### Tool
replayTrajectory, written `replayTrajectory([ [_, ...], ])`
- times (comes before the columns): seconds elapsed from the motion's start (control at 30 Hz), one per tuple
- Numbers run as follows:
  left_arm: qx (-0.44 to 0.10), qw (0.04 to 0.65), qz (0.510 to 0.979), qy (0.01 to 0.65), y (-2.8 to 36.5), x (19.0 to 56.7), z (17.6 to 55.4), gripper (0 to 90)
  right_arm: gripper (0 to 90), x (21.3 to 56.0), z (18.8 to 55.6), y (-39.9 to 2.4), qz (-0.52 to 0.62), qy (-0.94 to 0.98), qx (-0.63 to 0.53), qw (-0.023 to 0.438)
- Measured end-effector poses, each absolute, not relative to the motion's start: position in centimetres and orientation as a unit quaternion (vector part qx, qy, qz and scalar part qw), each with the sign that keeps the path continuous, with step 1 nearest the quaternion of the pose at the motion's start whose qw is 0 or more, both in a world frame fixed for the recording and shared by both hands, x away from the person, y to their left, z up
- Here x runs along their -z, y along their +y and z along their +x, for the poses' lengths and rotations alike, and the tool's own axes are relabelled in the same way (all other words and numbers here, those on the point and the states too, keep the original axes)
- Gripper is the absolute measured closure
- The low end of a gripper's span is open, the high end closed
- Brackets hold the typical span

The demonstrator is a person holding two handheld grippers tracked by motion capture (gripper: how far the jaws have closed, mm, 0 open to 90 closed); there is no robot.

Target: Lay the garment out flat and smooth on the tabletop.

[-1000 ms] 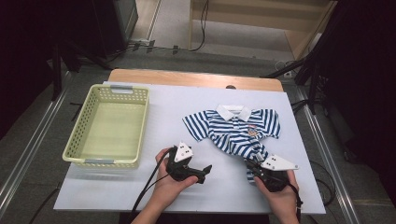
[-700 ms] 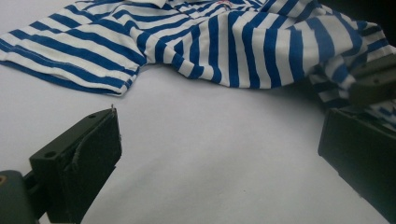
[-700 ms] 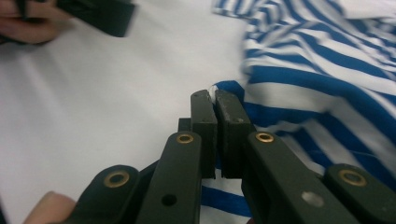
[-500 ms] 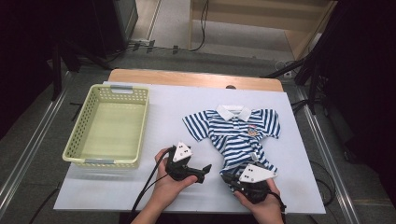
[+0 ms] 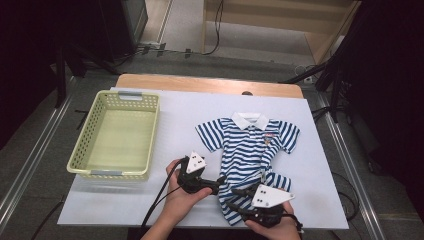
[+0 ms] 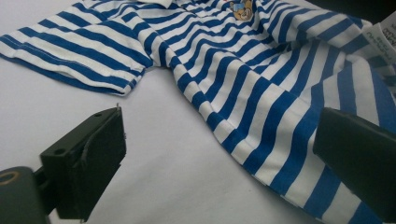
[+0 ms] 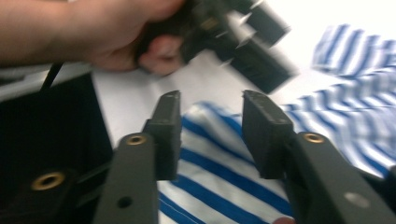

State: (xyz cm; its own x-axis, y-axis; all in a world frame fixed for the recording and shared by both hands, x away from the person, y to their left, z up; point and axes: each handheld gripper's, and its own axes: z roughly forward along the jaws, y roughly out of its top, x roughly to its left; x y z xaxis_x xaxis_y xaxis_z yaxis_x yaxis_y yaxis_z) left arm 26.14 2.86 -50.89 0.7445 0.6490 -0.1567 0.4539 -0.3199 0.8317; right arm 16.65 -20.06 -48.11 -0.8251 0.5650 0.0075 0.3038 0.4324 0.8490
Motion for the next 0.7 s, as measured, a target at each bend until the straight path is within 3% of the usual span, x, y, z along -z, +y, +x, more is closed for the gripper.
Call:
replayTrajectory([
  [0.1, -0.105, 0.463, 0.813, 0.336, 2.6, 50.9, 26.1, 15.1, 52.8, 47.3, 17.2, -22.6, 0.293, 0.811, -0.483, 0.154],
  [0.2, -0.107, 0.454, 0.821, 0.328, 2.3, 51.0, 26.0, 16.9, 52.9, 47.2, 17.8, -25.5, 0.334, 0.792, -0.475, 0.187],
  [0.33, -0.105, 0.445, 0.832, 0.314, 2.0, 51.1, 25.8, 26.7, 53.7, 48.0, 18.7, -29.0, 0.391, 0.778, -0.438, 0.224],
  [0.57, -0.107, 0.432, 0.845, 0.297, 1.5, 51.3, 25.6, 38.1, 53.4, 51.3, 20.4, -31.5, 0.445, 0.792, -0.377, 0.180],
  [0.7, -0.102, 0.430, 0.847, 0.294, 1.5, 51.3, 25.6, 44.9, 53.6, 51.7, 20.4, -30.3, 0.440, 0.804, -0.349, 0.198],
])
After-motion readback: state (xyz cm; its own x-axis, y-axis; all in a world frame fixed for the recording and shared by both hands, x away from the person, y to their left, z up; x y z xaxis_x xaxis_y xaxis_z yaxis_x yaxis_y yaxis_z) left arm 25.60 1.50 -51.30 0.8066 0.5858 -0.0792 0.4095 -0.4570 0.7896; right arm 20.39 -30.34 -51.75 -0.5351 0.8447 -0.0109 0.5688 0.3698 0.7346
